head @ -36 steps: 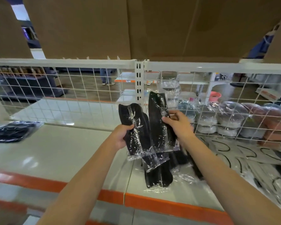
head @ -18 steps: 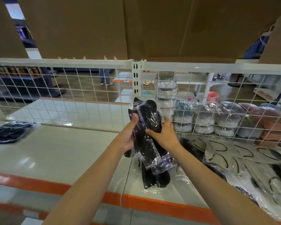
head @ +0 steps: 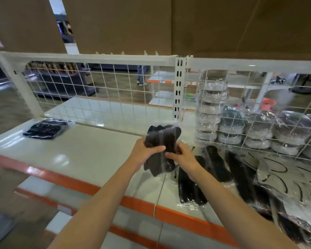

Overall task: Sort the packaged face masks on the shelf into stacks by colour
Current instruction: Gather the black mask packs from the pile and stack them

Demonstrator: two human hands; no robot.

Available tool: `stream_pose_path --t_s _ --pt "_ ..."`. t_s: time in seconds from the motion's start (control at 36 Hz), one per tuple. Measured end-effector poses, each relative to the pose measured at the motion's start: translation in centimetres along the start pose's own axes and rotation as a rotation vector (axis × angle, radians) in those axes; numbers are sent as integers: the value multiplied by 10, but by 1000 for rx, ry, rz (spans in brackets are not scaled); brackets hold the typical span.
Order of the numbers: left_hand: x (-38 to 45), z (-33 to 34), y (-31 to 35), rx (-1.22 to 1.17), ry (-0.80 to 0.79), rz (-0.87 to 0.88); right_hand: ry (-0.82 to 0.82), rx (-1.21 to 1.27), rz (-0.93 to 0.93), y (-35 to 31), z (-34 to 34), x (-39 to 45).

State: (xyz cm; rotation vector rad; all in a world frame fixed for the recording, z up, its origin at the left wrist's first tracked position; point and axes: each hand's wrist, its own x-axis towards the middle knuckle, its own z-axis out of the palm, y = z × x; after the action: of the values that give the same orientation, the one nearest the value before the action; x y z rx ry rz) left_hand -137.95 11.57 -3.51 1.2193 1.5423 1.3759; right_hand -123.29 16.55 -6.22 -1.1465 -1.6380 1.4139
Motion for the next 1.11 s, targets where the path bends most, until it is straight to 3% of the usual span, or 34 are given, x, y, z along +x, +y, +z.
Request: stream_pose_path --t_s 0.19,0.28,0.36,0.42,0.47,0.53,0.61,0.69,0.81,0.92,1.11 --pt "0 -4 -15 -132 154 -120 -61 -61 46 11 8 5" --pt "8 -13 -8 -485 199 -184 -87 -46 89 10 4 8" --pt "16 -26 3 -919 226 -201 -29 235 175 8 0 9" --pt "21 -32 10 -1045 254 -218 -39 506 233 5 0 9" --pt "23 -33 14 -1084 252 -222 -153 623 201 -3 4 10" --pt "24 -33 14 -1061 217 -229 -215 657 132 -17 13 11" --pt "24 -41 10 -941 197 -244 -73 575 79 -33 20 18" --pt "24 -68 2 -790 254 -179 25 325 10 -37 17 25" --pt "20 -105 -8 -322 218 -40 51 154 -55 -38 6 28" --pt "21 -112 -9 157 85 30 43 29 -88 -44 7 35" --pt "27 -114 -18 139 143 40 85 -30 -91 -42 17 43"
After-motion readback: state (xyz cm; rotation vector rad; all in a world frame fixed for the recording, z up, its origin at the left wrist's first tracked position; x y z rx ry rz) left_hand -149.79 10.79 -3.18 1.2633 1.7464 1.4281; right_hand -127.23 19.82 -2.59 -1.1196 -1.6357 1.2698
